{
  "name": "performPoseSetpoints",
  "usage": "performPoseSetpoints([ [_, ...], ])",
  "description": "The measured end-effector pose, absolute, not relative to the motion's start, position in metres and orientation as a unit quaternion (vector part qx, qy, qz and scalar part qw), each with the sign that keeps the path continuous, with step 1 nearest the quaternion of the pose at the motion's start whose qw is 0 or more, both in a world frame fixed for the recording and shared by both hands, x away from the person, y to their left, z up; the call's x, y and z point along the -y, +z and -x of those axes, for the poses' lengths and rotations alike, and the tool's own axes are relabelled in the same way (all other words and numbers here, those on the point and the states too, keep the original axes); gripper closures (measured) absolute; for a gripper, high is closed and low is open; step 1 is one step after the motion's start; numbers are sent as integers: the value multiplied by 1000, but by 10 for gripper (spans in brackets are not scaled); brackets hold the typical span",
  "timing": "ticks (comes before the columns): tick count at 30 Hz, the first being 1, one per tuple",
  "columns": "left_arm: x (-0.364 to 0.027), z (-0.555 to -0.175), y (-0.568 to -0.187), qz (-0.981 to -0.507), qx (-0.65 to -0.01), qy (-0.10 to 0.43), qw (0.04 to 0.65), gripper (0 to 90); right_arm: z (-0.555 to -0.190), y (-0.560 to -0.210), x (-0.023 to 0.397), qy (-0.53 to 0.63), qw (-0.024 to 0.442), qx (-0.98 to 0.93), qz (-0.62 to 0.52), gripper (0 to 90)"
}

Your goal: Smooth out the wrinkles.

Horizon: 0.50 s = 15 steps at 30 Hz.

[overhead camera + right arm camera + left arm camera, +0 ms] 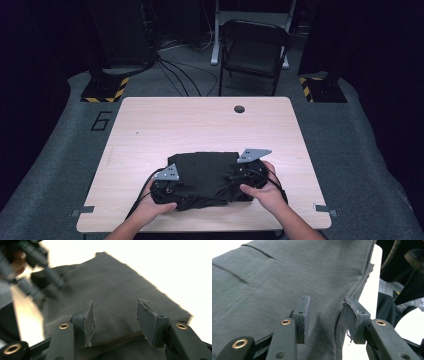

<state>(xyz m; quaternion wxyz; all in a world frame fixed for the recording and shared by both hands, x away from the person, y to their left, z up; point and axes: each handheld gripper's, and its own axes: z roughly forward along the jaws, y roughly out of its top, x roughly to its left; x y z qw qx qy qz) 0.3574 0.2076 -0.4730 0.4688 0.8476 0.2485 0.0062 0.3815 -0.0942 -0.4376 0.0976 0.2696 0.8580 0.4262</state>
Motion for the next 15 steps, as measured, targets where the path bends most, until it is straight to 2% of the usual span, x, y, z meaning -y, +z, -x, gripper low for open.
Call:
performPoseSetpoints([
  [5, -222, -363, -470, -835, -280, 34, 473, 543, -372, -465, 92, 402, 82, -876, -254, 450],
  [15, -240, -379, -482, -818, -353, 81, 447, 491, -370, -489, 95, 385, 79, -884, -252, 461],
])
